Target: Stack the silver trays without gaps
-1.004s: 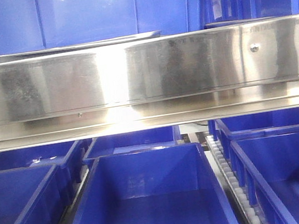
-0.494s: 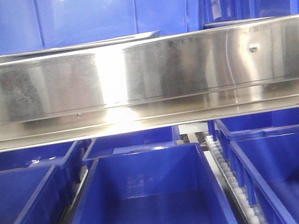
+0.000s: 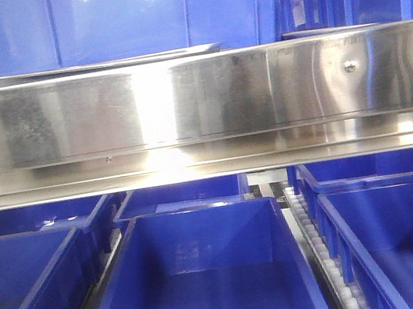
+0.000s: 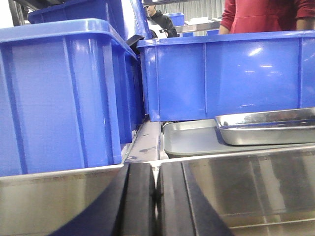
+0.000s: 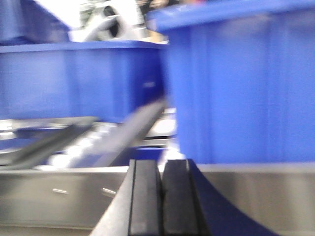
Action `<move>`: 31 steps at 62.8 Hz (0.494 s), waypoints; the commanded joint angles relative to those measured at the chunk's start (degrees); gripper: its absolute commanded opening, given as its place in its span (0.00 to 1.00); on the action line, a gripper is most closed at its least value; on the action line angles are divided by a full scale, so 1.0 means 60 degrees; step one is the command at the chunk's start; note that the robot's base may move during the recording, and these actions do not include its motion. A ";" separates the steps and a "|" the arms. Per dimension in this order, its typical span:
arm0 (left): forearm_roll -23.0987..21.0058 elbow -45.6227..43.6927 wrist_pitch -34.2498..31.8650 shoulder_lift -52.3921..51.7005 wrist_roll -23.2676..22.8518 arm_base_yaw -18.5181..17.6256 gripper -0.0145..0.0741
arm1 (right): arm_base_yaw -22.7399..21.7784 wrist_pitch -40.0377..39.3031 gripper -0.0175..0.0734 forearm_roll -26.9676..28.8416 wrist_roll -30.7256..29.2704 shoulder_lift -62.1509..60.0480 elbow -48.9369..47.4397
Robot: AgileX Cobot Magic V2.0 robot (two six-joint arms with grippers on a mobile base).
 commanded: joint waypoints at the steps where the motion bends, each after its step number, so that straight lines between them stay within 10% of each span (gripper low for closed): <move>1: -0.0051 -0.0033 -0.0165 -0.0055 -0.0034 0.0033 0.16 | -0.0489 -0.0082 0.11 -0.0101 -0.0057 -0.0522 0.0422; 31: -0.0051 -0.0033 -0.0182 -0.0055 -0.0034 0.0033 0.16 | -0.1190 -0.0729 0.11 -0.1063 -0.0057 -0.0885 0.1093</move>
